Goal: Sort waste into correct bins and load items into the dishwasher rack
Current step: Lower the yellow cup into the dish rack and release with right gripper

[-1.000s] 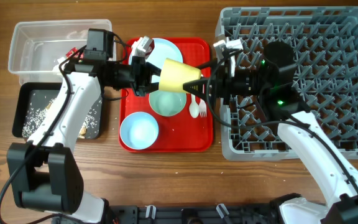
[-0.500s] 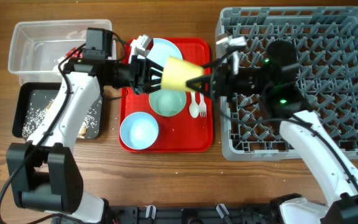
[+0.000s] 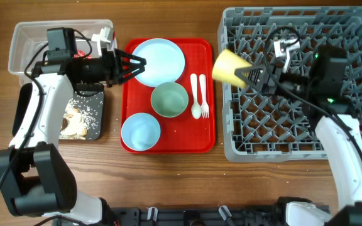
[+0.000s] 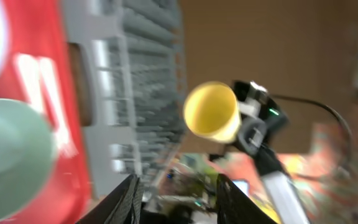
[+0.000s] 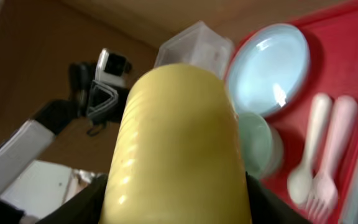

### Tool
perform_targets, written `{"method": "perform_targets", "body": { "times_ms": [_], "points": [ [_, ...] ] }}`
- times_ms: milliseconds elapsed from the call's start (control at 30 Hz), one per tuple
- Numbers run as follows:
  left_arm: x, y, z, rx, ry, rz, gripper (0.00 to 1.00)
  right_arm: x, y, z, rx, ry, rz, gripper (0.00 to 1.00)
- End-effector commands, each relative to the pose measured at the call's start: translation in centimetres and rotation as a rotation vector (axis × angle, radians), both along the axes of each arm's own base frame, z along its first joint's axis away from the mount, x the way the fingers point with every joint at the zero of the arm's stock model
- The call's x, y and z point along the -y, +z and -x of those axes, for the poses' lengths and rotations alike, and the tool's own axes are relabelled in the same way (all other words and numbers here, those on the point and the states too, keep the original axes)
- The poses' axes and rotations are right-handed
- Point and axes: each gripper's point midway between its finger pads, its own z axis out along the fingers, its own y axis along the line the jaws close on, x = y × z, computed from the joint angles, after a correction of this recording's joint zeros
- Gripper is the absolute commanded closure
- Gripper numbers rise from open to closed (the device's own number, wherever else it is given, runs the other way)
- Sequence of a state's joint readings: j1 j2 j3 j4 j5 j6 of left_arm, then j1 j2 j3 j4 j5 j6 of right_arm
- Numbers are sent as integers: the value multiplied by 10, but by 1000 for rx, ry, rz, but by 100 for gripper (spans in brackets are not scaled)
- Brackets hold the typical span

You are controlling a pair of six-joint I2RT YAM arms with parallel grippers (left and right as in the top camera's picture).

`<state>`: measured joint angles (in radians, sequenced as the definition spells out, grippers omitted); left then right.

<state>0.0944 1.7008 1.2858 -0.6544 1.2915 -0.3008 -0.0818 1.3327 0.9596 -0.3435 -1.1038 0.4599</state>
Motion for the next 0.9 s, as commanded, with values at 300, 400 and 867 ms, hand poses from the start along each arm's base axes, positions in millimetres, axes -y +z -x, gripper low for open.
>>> {"method": "perform_targets", "body": {
  "times_ms": [300,400,867],
  "points": [
    [-61,-75,-21,-109,280,-553,62,71,14,49,-210,-291,672,58],
    [-68,-81,-19,-129,297,-598,62,77,-3,66,-315,-296,761,58],
    [-77,-88,-17,-153,318,-657,63,55,-83,93,-676,-108,1004,57]
  ]
}}
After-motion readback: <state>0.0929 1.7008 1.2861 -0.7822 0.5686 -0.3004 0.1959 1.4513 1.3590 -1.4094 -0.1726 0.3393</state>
